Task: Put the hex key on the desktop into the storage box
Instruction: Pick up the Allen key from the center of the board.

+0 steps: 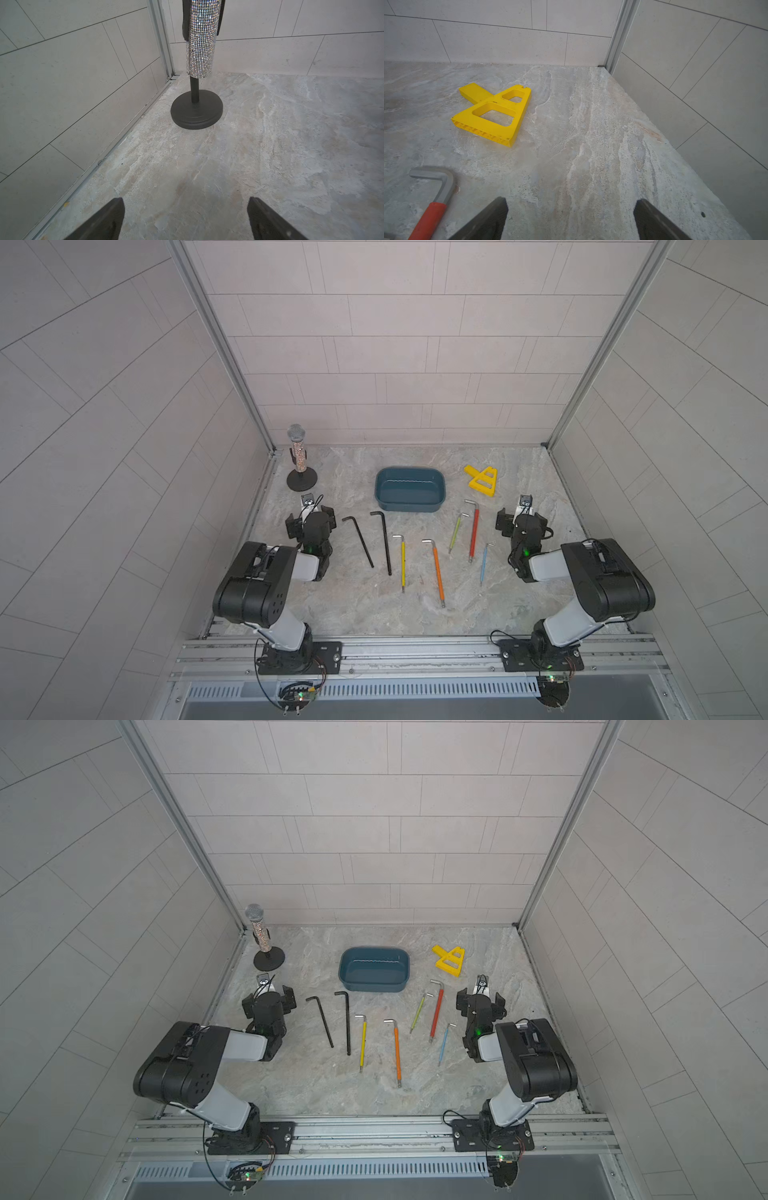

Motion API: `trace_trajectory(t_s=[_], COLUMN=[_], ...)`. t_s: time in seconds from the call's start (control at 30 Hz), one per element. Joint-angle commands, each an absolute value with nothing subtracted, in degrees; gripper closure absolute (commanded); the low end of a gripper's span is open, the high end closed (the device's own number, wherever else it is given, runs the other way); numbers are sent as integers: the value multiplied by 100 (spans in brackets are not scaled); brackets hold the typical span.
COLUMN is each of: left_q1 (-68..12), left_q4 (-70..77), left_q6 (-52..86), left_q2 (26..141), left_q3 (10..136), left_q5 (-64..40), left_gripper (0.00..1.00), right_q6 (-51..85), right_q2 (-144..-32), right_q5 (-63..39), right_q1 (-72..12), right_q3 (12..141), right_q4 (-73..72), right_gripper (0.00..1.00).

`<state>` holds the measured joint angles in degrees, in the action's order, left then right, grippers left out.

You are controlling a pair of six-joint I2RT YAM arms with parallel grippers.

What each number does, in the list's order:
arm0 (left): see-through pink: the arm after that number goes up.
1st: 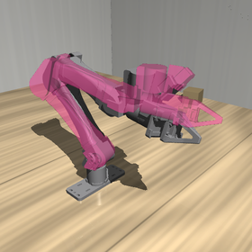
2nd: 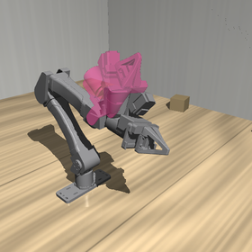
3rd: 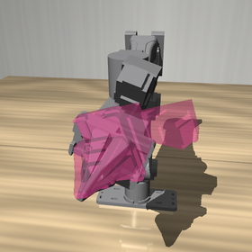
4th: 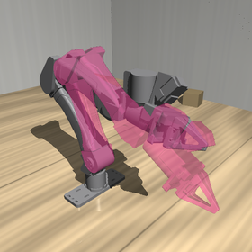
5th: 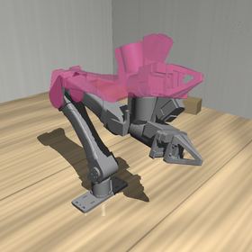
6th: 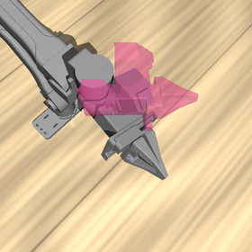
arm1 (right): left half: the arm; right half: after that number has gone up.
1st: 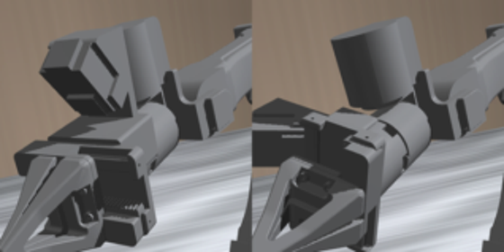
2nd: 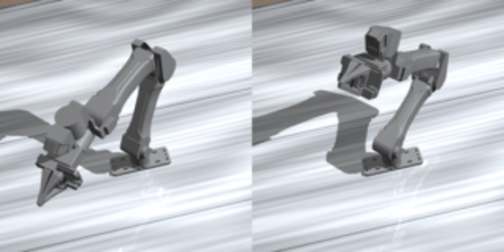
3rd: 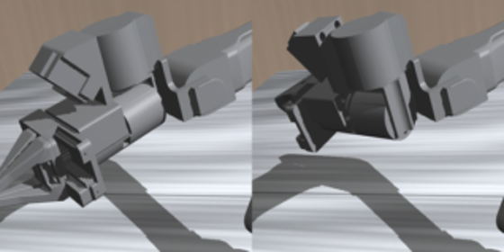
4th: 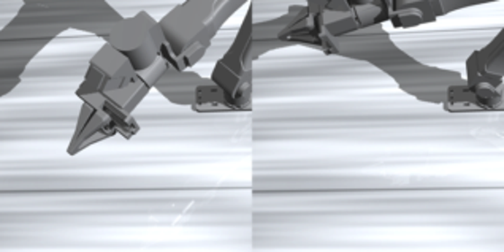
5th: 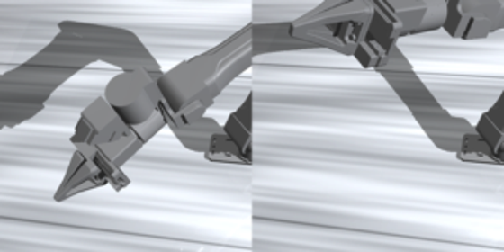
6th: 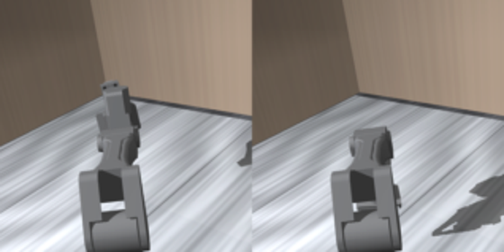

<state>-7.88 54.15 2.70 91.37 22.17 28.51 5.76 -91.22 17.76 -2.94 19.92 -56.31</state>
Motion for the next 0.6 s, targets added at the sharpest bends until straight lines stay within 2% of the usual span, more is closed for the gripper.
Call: trace_trajectory(t_s=[0.0,0.57], left_q1=[-750,-730], left_q4=[5390,5353], left_q6=[207,221], left_q2=[9016,9020], left_q3=[2162,2180], left_q5=[2847,2819], left_gripper=[0,0], right_q6=[528,529], right_q2=[-9001,-8999], right_q5=[1767,1767], right_q1=[-272,-272], right_q3=[2031,2046], right_q4=[-5605,-5603], right_gripper=[0,0])
